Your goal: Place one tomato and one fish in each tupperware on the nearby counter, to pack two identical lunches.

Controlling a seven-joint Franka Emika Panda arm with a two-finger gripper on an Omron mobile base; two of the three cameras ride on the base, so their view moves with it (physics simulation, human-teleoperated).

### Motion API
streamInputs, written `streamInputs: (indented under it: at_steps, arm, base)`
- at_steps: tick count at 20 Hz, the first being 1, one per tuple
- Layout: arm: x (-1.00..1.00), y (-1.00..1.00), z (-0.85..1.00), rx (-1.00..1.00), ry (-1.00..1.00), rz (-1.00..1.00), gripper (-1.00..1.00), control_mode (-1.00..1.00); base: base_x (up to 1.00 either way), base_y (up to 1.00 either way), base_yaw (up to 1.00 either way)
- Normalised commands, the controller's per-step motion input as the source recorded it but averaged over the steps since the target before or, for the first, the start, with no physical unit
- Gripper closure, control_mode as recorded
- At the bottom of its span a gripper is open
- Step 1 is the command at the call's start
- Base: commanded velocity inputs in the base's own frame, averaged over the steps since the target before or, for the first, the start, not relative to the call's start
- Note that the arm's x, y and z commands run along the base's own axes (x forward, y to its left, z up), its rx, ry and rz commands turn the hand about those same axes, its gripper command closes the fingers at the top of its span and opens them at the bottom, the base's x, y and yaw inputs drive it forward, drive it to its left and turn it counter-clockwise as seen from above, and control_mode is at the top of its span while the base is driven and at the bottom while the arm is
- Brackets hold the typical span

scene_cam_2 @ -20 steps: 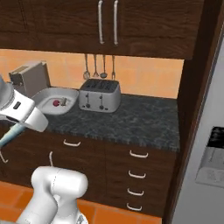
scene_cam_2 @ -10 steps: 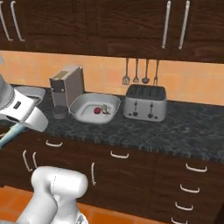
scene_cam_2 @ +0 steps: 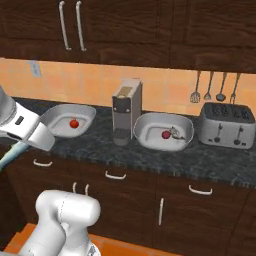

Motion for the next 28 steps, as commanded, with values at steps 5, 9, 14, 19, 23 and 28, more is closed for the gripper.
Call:
streamInputs:
  at_steps: [5,9,14,19,23,28]
  arm:
    - [0.00,0.00,0.00,0.00,0.00,0.00,1.00,1.00]
    - [0.00,0.00,0.00,0.00,0.00,0.00,1.00,1.00]
    - [0.40,0.03,-0.13,-0.14,0.02,-0.04,1.00,-1.00]
    - [1.00,-0.29,-0.72,-0.21,0.02,-0.05,1.00,-1.00]
    - [1.00,-0.70,-0.86,-0.01,0.00,0.08,1.00,-1.00]
    - [1.00,0.26,-0.04,0.00,0.11,0.10,1.00,-1.00]
  base:
    - [0.37,1.00,-0.03]
    - [0.35,0.93,-0.05]
    - [0.52,0.23,-0.06]
    - [0.00,0.00,0.00]
    - [0.00,0.00,0.00]
    - [0.00,0.00,0.00]
